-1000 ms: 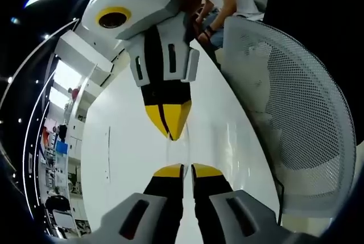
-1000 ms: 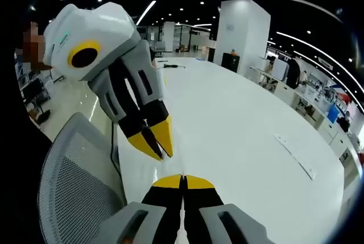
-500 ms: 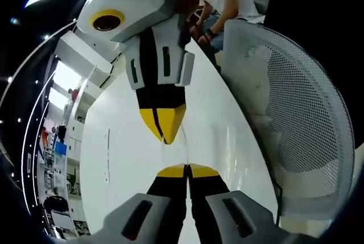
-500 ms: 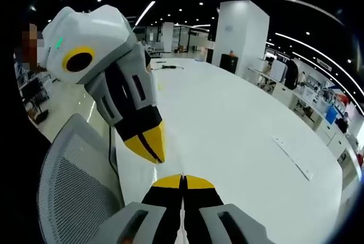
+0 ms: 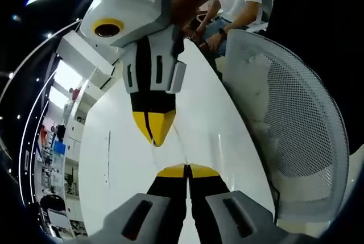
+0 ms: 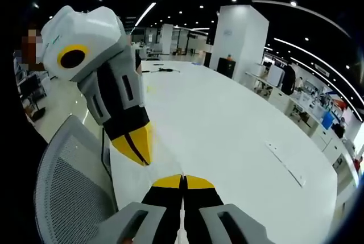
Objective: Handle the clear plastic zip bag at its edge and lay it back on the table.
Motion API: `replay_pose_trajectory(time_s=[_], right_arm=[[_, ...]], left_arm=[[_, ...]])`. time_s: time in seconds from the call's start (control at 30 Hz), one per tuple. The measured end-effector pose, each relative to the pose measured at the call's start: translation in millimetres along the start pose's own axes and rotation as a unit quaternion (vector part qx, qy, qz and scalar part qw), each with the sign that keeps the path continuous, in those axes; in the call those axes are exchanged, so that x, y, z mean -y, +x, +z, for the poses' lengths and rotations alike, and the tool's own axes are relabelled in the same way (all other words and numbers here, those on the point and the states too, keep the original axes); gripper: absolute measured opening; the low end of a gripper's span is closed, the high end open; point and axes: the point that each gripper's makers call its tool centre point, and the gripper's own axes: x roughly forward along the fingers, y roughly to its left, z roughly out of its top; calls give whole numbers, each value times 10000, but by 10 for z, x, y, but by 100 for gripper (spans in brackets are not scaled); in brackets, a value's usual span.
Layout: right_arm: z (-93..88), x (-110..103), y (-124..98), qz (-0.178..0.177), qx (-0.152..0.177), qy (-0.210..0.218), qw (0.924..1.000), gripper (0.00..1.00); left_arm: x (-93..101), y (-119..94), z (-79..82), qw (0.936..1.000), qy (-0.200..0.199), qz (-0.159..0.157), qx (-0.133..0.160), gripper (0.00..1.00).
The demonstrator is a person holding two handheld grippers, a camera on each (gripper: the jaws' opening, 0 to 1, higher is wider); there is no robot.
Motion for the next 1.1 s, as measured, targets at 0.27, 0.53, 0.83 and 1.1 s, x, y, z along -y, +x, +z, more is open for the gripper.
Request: replay_pose_trajectory(time_s=[0.27, 0.53, 0.83, 1.1], right_arm=[[25, 67, -27, -123, 34, -74, 9999, 0], [17, 160, -59, -263, 52, -88, 9996, 0], [15, 271, -101, -465, 67, -71, 9989, 0], [-27, 333, -117, -578, 17, -57, 9983, 0]], left_arm=[[65, -21, 46, 9999, -20, -119, 59, 0], [109, -17, 65, 9997, -12, -204, 94, 0], [145, -5, 63, 9997, -9, -243, 100, 0], [142, -16, 35, 9997, -92, -201, 120, 0]])
